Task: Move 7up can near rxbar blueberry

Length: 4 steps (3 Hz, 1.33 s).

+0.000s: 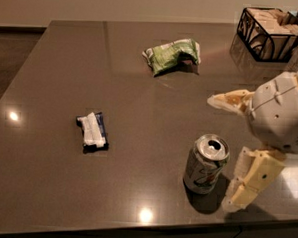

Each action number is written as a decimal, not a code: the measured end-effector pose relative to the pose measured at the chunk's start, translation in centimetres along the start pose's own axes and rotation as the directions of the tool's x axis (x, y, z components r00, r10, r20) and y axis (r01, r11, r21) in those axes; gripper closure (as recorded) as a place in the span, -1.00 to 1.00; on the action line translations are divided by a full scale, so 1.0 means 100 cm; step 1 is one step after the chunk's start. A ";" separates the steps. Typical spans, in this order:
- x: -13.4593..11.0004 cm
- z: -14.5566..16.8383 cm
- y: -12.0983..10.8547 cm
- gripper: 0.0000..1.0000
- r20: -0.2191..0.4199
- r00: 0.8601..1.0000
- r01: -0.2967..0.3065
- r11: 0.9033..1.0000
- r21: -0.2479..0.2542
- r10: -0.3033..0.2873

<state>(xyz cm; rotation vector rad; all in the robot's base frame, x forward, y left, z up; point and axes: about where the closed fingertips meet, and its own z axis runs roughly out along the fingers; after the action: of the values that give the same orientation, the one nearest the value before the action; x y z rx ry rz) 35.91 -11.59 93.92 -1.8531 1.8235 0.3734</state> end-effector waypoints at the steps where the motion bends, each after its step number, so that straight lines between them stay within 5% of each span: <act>1: -0.006 0.017 0.006 -1.00 0.026 1.000 0.017 1.000 -0.014 -0.017; 3: 0.002 0.026 -0.007 -1.00 0.037 0.999 0.003 1.000 -0.006 -0.003; 4: 0.006 0.029 -0.010 -0.65 0.027 1.000 0.006 1.000 -0.014 -0.005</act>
Offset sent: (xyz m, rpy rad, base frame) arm 0.0103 0.0190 -0.0305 0.0379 0.0067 0.0241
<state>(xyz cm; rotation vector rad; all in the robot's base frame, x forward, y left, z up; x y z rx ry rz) 37.39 -10.58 91.38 -1.8531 1.8021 0.4083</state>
